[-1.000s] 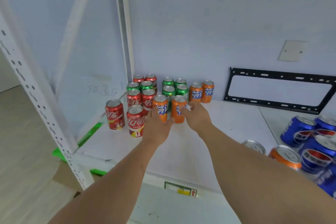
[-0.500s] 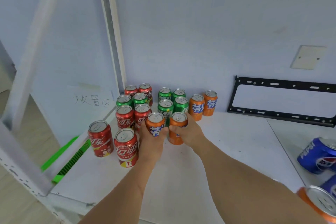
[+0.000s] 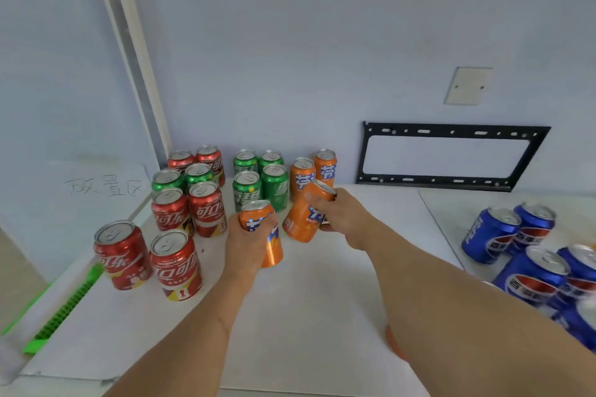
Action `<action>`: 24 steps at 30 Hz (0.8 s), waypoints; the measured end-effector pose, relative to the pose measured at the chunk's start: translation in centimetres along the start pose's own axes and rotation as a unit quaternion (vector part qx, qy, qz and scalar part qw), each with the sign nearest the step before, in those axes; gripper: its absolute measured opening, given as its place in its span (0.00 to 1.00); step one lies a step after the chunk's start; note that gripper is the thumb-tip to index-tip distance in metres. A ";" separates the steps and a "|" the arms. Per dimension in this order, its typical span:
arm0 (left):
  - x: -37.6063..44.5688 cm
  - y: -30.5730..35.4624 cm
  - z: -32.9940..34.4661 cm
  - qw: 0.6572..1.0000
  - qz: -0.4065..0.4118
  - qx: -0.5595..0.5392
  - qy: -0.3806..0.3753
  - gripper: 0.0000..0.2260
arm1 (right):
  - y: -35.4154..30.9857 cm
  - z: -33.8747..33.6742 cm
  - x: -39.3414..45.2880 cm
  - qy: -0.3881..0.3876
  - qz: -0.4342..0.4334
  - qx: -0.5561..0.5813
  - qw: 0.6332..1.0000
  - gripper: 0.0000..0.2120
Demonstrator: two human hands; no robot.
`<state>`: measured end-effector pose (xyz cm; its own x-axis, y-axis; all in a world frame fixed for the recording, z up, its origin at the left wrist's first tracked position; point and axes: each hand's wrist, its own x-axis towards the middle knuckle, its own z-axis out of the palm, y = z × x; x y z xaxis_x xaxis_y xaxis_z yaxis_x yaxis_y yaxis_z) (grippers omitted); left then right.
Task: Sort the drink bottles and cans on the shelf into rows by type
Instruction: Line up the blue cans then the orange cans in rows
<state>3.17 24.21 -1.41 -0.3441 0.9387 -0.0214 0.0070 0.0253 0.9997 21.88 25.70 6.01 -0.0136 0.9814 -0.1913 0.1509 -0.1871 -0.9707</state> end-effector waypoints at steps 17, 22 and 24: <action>-9.3 4.4 15.1 0.991 0.002 -0.074 -0.111 0.25 | -0.2 -19.6 -8.7 0.099 -0.023 -0.091 0.991 0.27; -10.8 4.7 16.4 0.994 0.003 -0.062 -0.094 0.22 | 2.4 -21.1 -8.6 0.096 0.008 -0.124 0.988 0.30; -11.0 4.6 16.4 0.993 0.000 -0.065 -0.095 0.24 | 3.3 -21.2 -8.5 0.089 0.025 -0.134 0.987 0.34</action>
<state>22.37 19.60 3.17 -0.1609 0.9869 -0.0110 -0.1182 -0.0082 0.9930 43.43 17.65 7.49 0.1705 0.9677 -0.1857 0.4029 -0.2404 -0.8831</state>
